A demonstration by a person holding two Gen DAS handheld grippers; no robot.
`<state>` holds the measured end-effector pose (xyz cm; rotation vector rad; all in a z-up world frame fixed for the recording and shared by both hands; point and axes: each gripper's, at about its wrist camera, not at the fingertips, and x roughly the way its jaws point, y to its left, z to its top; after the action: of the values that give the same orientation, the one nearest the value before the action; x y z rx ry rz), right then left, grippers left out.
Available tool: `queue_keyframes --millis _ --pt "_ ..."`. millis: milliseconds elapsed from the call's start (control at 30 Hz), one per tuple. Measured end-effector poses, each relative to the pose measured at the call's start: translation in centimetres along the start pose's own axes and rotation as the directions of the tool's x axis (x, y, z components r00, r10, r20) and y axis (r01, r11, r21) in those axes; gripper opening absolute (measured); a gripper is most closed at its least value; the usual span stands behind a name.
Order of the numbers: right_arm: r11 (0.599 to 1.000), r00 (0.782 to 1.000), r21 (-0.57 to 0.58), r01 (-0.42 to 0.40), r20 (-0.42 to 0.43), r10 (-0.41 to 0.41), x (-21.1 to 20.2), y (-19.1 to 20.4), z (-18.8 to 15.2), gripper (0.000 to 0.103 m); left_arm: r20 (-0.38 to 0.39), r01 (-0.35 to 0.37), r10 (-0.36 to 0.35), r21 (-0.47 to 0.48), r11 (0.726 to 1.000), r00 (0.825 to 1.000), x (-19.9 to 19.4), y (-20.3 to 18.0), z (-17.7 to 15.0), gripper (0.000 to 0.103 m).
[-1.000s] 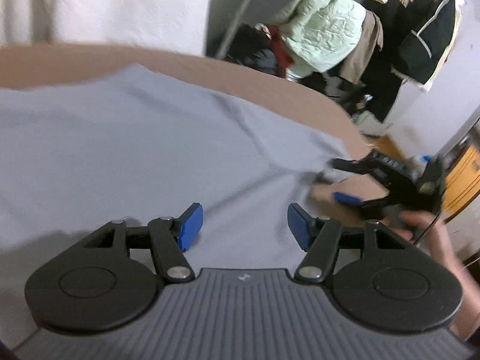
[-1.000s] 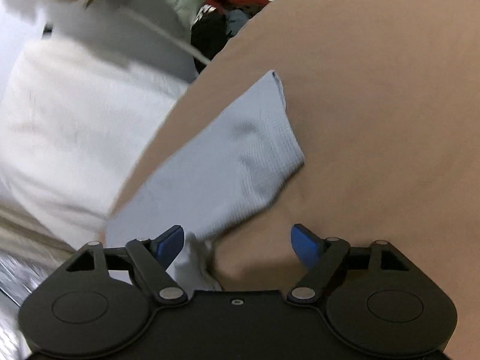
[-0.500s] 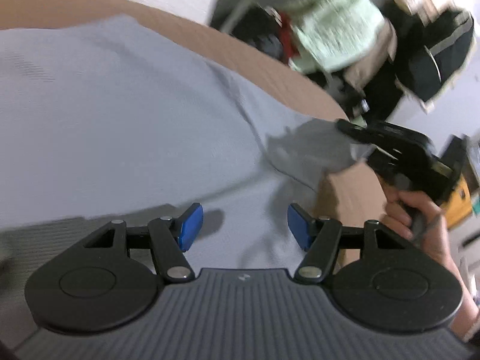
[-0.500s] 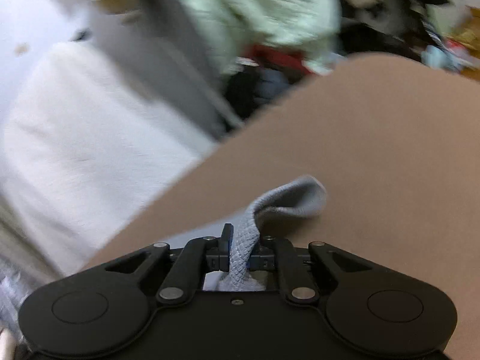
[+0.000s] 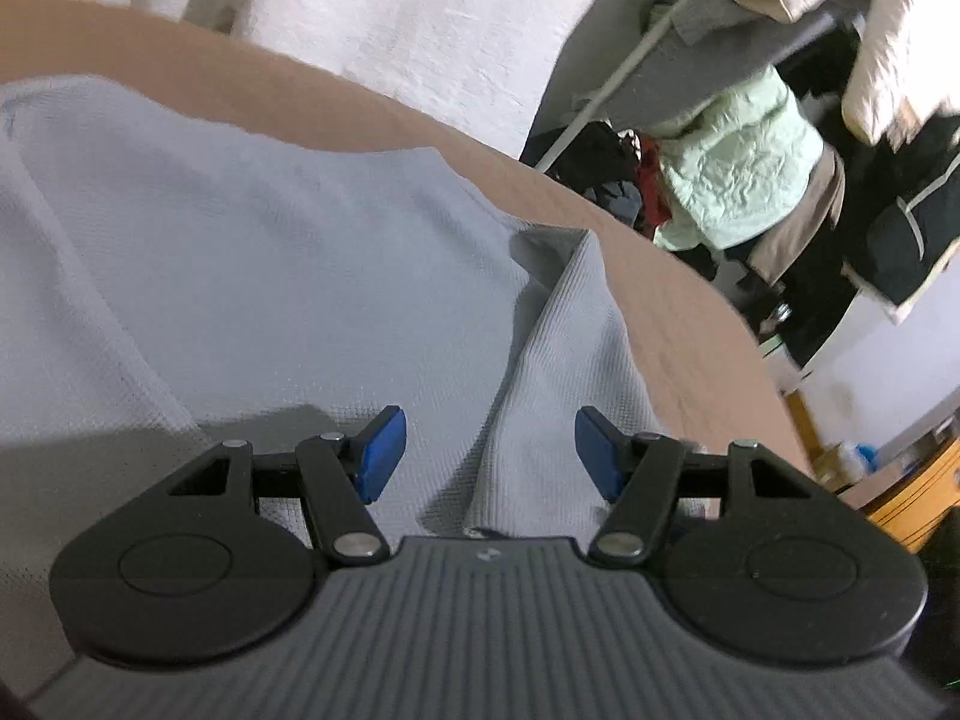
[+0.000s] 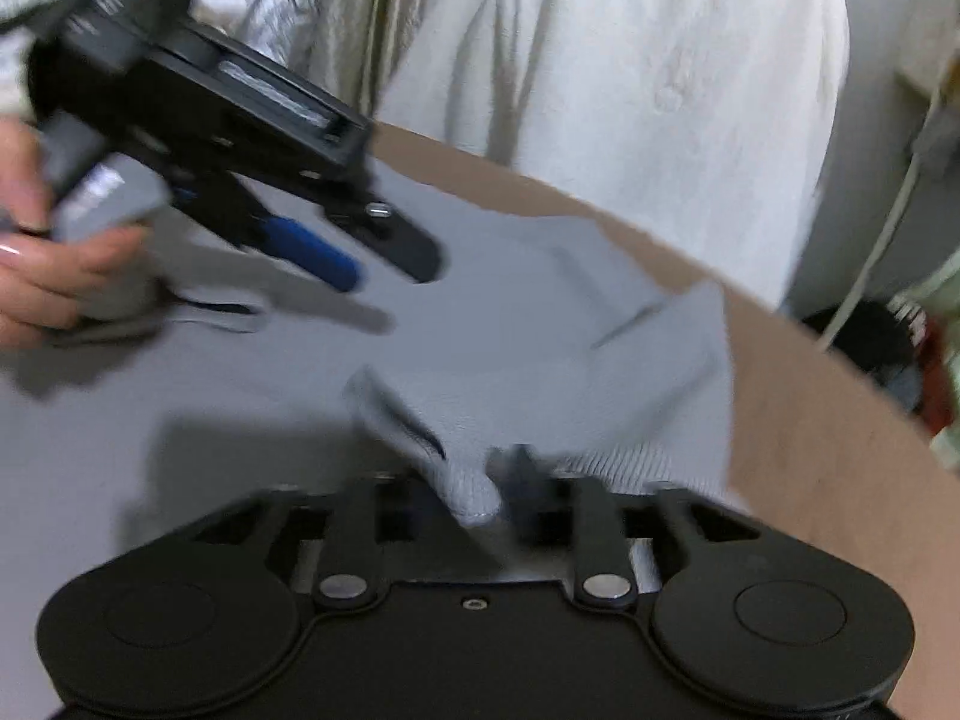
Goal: Fold clothes
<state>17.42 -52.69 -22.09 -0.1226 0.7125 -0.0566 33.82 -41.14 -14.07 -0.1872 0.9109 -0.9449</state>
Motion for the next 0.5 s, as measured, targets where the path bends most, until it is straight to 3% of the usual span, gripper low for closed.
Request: queue_keyframes --millis 100,233,367,500 --pt "0.995 0.997 0.063 0.072 -0.006 -0.071 -2.8 -1.1 -1.7 0.061 -0.004 0.001 -0.001 0.038 0.999 1.000 0.5 -0.7 -0.2 0.069" --pt "0.976 0.981 0.107 0.190 -0.066 -0.183 -5.7 -2.7 -4.3 0.066 -0.048 0.017 -0.017 -0.001 1.000 0.999 1.9 -0.6 -0.5 0.071" --pt "0.954 0.948 0.044 0.296 -0.132 -0.289 -3.4 -3.6 -4.7 0.065 -0.104 0.026 -0.027 -0.002 1.000 0.994 3.6 -0.9 -1.1 0.072" --pt "0.944 0.939 0.070 0.323 -0.148 -0.311 -1.0 -5.6 -3.8 0.066 -0.074 0.025 -0.019 0.078 0.997 0.997 6.1 -2.0 -1.4 0.072"
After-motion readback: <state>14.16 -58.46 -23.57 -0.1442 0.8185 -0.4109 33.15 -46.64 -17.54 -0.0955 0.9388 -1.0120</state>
